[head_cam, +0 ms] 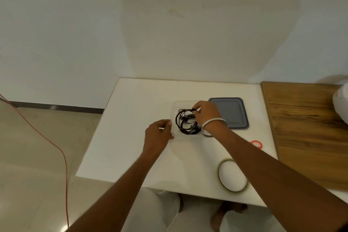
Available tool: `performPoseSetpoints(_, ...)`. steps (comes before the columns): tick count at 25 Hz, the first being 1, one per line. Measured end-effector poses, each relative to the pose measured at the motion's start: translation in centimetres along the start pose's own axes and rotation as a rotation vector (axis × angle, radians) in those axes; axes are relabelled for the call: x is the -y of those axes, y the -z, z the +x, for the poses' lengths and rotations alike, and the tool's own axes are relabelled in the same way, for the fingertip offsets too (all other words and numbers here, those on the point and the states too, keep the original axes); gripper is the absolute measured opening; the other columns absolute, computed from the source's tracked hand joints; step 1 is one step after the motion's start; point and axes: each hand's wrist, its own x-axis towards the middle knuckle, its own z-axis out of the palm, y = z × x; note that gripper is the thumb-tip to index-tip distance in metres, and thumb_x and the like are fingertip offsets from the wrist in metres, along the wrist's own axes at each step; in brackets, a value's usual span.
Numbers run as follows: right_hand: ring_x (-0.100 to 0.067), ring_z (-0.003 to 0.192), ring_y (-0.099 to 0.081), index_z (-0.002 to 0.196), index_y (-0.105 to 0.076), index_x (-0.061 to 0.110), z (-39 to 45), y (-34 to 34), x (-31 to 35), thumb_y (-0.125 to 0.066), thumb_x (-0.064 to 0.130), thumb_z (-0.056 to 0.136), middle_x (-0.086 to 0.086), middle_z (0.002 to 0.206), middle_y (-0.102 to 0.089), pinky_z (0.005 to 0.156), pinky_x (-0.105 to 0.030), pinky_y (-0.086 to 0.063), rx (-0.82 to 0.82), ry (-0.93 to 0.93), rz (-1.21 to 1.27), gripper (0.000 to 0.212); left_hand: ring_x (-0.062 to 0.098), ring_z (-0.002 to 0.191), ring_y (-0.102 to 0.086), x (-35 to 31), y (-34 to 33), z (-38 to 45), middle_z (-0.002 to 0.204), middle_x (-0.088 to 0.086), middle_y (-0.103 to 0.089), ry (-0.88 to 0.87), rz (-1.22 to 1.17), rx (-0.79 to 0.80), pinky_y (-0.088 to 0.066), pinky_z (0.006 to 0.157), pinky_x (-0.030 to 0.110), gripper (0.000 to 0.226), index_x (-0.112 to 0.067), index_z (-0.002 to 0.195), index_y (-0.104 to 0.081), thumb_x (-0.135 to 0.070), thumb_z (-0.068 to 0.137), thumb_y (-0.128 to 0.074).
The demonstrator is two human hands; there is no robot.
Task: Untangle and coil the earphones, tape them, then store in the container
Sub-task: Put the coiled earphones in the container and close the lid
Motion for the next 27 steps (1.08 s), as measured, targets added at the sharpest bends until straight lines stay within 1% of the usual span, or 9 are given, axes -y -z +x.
performPoseSetpoints(3,-0.028,0.096,-0.063,0.108,-0.066,0.005,0.0,-0.5,0.3,-0.058,0.004,0.087,-0.014,0.108,-0.065,0.082,-0.030,-0.050,0.095,0.033,-0.220,0.022,0.004,0.057,-0.068,0.1,0.1,-0.5,0.071,-0.001,-0.070,-0.040,0.005,0.023,-0.045,0.054,0.006,0.018,-0.021,0.099,-0.070,-0.020,0.097,-0.053)
performPoseSetpoints(6,-0.029,0.091,-0.062,0.101,-0.062,0.001,-0.6,-0.7,0.3,-0.058,0.002,0.085,-0.016,0.105,-0.063,0.071,-0.029,-0.047,0.173,0.059,-0.428,0.016,0.009,0.060,-0.069,0.1,0.1,-1.1,0.070,-0.002,-0.069,-0.036,-0.008,0.031,-0.046,0.055,0.006,0.017,-0.020,0.100,-0.070,-0.020,0.097,-0.053)
performPoseSetpoints(9,-0.028,0.089,-0.061,0.099,-0.059,0.002,-1.5,-0.5,0.1,-0.054,0.000,0.086,-0.015,0.104,-0.060,0.069,-0.028,-0.045,0.218,0.116,-0.521,0.015,0.013,0.064,-0.070,0.3,0.0,-1.4,0.077,-0.001,-0.070,-0.018,-0.004,0.023,-0.046,0.054,0.006,0.018,-0.018,0.103,-0.069,-0.022,0.097,-0.053)
performPoseSetpoints(11,-0.026,0.086,-0.058,0.104,-0.057,0.005,-1.9,0.0,-0.3,-0.050,0.003,0.088,-0.012,0.107,-0.058,0.072,-0.032,-0.049,0.134,0.173,-0.421,0.017,0.014,0.065,-0.070,0.4,-0.1,-1.4,0.085,0.000,-0.072,-0.013,-0.006,0.016,-0.047,0.053,0.008,0.019,-0.018,0.105,-0.069,-0.023,0.097,-0.052)
performPoseSetpoints(13,-0.027,0.081,-0.058,0.108,-0.054,0.008,-1.9,0.8,-1.2,-0.046,0.001,0.088,-0.010,0.107,-0.054,0.069,-0.036,-0.051,-0.081,0.212,-0.256,0.022,0.015,0.066,-0.070,0.5,-0.1,-1.3,0.089,0.000,-0.072,-0.007,-0.002,0.010,-0.050,0.055,0.011,0.021,-0.018,0.106,-0.069,-0.025,0.097,-0.050)
performPoseSetpoints(15,-0.029,0.079,-0.058,0.106,-0.053,0.005,-1.5,1.9,-2.9,-0.045,-0.002,0.088,-0.013,0.107,-0.053,0.065,-0.036,-0.049,-0.248,0.150,-0.144,0.021,0.015,0.067,-0.069,0.7,-0.2,-1.2,0.088,0.002,-0.071,0.011,-0.006,0.001,-0.051,0.054,0.013,0.024,-0.017,0.105,-0.069,-0.025,0.098,-0.047)
performPoseSetpoints(17,-0.031,0.089,-0.057,0.108,-0.053,0.001,-0.7,2.6,-5.1,-0.047,0.005,0.090,-0.017,0.110,-0.054,0.073,-0.038,-0.050,-0.236,0.031,-0.175,0.019,0.015,0.069,-0.066,1.1,-0.3,-1.1,0.089,0.004,-0.069,0.017,-0.016,-0.010,-0.050,0.053,0.013,0.027,-0.014,0.107,-0.069,-0.023,0.099,-0.045)
performPoseSetpoints(21,-0.030,0.110,-0.047,0.115,-0.050,0.009,-0.6,2.1,-7.2,-0.057,0.041,0.086,-0.013,0.120,-0.048,0.089,-0.043,-0.047,-0.013,-0.086,-0.497,0.044,0.015,0.069,-0.063,1.6,-0.3,-0.7,0.088,0.004,-0.066,0.024,-0.004,-0.025,-0.052,0.054,0.016,0.026,-0.012,0.109,-0.067,-0.020,0.100,-0.044)
performPoseSetpoints(27,-0.033,0.117,-0.039,0.122,-0.043,0.013,-1.4,1.1,-6.8,-0.050,0.052,0.084,-0.012,0.129,-0.037,0.094,-0.048,-0.039,-0.039,-0.094,-0.554,0.055,0.014,0.066,-0.061,1.9,-0.1,-0.8,0.087,0.006,-0.065,0.032,0.004,-0.039,-0.050,0.051,0.013,0.022,-0.014,0.104,-0.065,-0.017,0.100,-0.044)
